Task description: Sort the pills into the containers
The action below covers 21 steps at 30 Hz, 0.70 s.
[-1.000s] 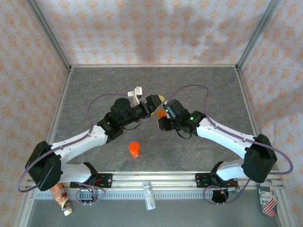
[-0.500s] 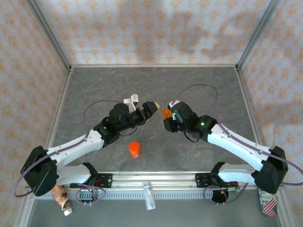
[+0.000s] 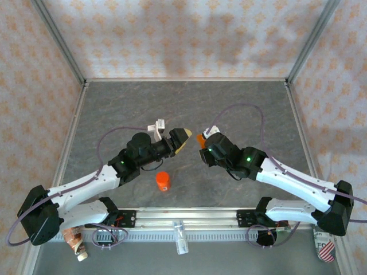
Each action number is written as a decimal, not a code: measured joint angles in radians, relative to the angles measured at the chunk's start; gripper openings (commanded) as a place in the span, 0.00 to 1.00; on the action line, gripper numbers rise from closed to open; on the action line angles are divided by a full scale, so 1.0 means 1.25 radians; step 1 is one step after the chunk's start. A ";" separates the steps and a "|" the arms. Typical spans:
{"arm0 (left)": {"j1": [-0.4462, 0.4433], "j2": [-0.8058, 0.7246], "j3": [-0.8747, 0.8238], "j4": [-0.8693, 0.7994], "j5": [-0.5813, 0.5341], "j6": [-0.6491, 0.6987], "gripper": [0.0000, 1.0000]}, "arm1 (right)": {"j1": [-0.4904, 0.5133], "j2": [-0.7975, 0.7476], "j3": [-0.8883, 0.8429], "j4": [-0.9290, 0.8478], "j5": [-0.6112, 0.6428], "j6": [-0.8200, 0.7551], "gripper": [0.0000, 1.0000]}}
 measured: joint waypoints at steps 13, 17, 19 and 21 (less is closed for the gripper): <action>-0.040 0.072 0.003 0.056 0.000 -0.015 0.83 | 0.000 0.031 0.003 0.024 -0.003 0.015 0.21; -0.049 0.089 0.008 0.072 0.000 -0.015 0.83 | 0.000 0.032 0.003 0.037 -0.008 0.018 0.21; -0.050 0.095 0.013 0.083 -0.002 -0.015 0.83 | 0.000 0.032 0.004 0.042 -0.010 0.021 0.21; -0.052 0.102 0.022 0.089 -0.003 -0.015 0.83 | 0.000 0.032 0.004 0.045 -0.012 0.024 0.21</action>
